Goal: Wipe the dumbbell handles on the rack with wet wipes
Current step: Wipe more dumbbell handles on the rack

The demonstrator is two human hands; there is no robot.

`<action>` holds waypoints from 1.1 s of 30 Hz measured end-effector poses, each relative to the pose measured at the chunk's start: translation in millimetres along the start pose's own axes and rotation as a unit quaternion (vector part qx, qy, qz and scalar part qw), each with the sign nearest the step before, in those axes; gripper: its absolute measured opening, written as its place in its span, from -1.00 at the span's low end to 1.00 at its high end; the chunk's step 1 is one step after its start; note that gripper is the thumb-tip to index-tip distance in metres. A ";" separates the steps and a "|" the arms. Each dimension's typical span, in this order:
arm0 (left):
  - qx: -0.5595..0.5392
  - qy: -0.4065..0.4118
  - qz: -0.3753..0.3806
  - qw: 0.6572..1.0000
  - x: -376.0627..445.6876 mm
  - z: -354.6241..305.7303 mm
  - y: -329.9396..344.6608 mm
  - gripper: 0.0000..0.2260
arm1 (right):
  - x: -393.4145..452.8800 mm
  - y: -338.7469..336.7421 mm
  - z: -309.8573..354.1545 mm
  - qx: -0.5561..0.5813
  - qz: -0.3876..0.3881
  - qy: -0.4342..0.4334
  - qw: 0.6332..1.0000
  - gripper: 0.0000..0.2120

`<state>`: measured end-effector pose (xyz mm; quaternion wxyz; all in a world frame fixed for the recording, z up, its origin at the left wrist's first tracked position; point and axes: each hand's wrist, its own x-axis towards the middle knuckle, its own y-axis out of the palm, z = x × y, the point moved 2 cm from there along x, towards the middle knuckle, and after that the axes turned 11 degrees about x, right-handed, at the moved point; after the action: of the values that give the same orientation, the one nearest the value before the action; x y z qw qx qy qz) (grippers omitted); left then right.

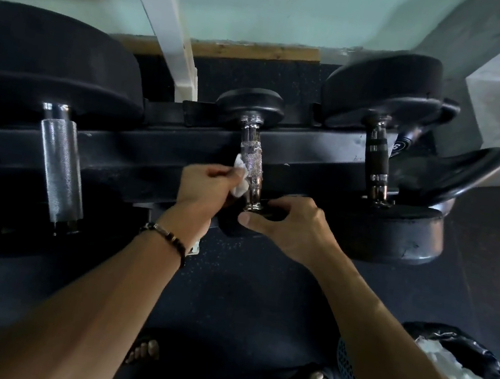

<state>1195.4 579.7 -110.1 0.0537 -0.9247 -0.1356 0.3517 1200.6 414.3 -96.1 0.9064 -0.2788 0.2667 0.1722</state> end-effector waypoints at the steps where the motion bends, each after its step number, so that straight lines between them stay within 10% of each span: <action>1: -0.004 0.007 0.000 1.000 -1.4 1.8 -0.2 -0.87 | 1.3 1.2 -2.2 -0.003 -0.007 0.000 1.000 -0.45; 8: -0.142 0.044 -0.086 0.985 34.7 -49.2 9.6 -0.65 | 8.3 -6.6 -2.3 -0.019 0.026 -0.023 0.999 -0.28; 14: -0.052 -0.004 0.041 0.998 -2.5 7.5 8.4 -0.81 | 4.0 -20.5 -0.5 -0.012 0.032 -0.034 0.999 -0.39; 21: -0.139 0.027 -0.003 0.990 14.6 -35.4 7.2 -0.78 | 6.1 -21.0 0.8 -0.018 0.035 -0.049 0.998 -0.34; 29: 0.156 0.074 0.130 0.976 -0.1 6.5 -1.2 -0.83 | 5.7 -20.8 0.3 -0.010 0.036 -0.042 0.998 -0.35; 33: 0.061 0.098 0.066 0.991 6.6 -6.4 2.0 -0.87 | 6.1 -21.8 -0.5 -0.010 0.032 -0.042 0.999 -0.35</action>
<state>1204.8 579.7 -110.0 0.0995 -0.9566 -0.0472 0.2696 1215.4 397.9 -91.0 0.9079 -0.2713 0.2358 0.2156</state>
